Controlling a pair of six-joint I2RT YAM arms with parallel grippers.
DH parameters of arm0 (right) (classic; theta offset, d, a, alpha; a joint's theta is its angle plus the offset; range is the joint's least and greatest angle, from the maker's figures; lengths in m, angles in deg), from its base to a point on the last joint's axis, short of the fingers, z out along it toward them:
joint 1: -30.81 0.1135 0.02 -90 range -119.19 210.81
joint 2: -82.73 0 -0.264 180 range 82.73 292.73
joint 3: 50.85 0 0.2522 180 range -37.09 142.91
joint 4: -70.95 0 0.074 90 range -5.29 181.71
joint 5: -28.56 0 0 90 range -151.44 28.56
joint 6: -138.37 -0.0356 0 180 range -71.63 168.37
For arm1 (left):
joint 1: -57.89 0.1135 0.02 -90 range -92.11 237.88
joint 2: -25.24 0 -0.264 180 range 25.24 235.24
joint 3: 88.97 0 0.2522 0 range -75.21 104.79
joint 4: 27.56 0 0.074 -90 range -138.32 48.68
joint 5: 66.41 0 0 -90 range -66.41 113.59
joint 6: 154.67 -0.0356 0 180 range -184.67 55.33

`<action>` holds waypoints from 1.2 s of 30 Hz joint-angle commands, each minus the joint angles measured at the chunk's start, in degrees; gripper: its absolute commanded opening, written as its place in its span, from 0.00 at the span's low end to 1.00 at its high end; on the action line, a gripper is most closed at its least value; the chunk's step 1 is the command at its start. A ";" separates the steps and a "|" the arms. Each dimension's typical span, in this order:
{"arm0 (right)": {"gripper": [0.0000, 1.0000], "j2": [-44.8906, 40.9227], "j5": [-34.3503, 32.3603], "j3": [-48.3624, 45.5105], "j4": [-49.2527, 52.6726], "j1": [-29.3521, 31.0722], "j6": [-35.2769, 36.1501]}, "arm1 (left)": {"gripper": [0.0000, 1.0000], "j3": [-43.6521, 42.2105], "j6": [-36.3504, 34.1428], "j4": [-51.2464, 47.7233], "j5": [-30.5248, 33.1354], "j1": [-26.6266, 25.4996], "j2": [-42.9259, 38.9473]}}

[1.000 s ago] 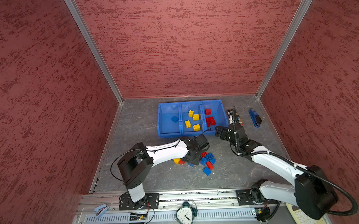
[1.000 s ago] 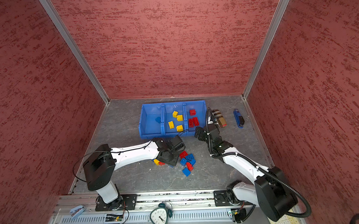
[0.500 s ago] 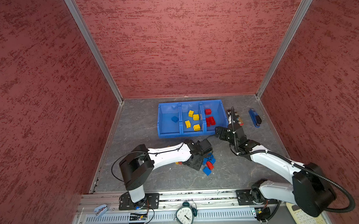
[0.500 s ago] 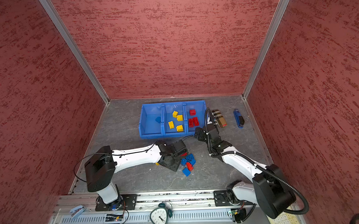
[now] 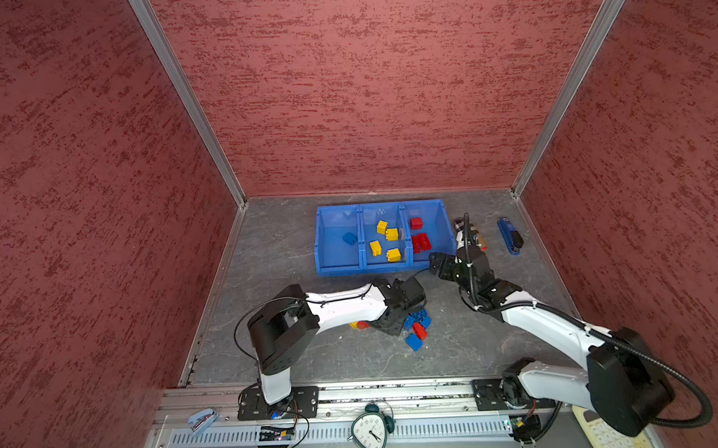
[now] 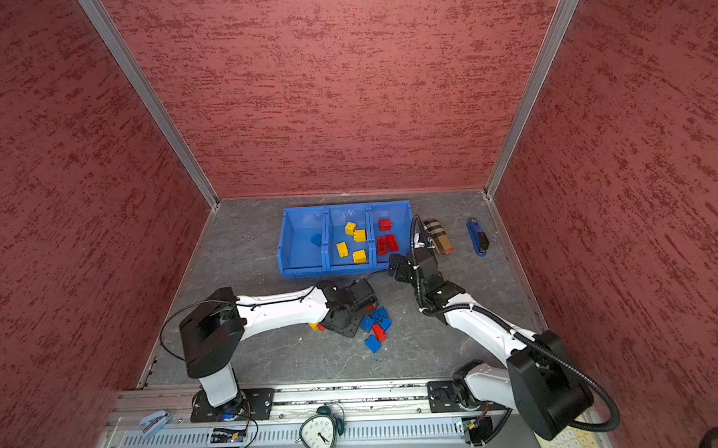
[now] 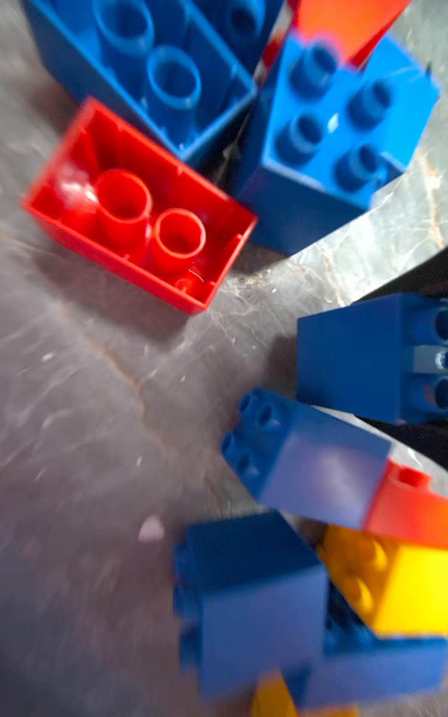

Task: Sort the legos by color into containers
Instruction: 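Carry the blue brick into the compartment farthest from the glasses case and release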

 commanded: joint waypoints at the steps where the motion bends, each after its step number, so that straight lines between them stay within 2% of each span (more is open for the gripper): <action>1: 0.99 -2.20 1.72 -0.50 -3.96 0.09 1.54 | 0.24 0.00 0.65 2.28 6.14 0.26 -10.06; 4: 0.99 -3.03 1.90 -0.59 -6.02 0.09 2.60 | 0.26 1.12 -0.68 1.20 13.21 3.73 -16.71; 6: 0.99 -3.44 2.01 -0.57 -7.27 0.11 3.20 | 0.29 2.22 -1.87 -0.70 19.12 9.70 -18.67; 7: 0.99 -3.64 2.09 -0.59 -7.89 0.12 3.34 | 0.29 2.24 -3.00 -0.27 19.76 13.73 -19.02; 10: 0.99 -4.19 2.84 -0.86 -9.96 0.06 3.90 | 0.29 1.46 -7.20 6.76 15.65 25.79 -17.61; 12: 0.99 -4.50 3.69 -0.57 -10.19 0.09 4.43 | 0.29 2.10 -9.79 12.26 13.05 30.34 -14.52; 14: 0.99 -4.68 4.44 -0.06 -9.64 0.11 4.98 | 0.30 5.11 -11.93 15.18 11.74 32.69 -9.79; 22: 0.99 -6.21 5.13 1.59 -1.19 0.10 5.53 | 0.34 23.06 -14.39 8.99 13.42 35.25 10.58; 24: 0.99 -6.26 6.68 1.76 0.81 0.11 6.25 | 0.45 25.97 -14.35 6.72 13.86 35.10 12.61; 26: 0.99 -5.85 9.28 2.33 2.79 0.08 7.15 | 0.59 25.68 -14.21 6.90 13.41 34.78 11.43; 30: 0.99 -4.49 14.86 3.68 6.98 0.28 8.31 | 0.83 20.60 -14.31 9.90 10.72 33.80 3.57; 33: 0.99 -3.18 15.59 5.51 10.81 0.87 8.25 | 0.91 16.78 -13.19 9.93 10.12 33.09 -2.88; 36: 0.99 -0.85 19.41 7.78 15.64 2.09 12.89 | 0.98 10.35 -13.07 13.16 5.90 31.57 -10.59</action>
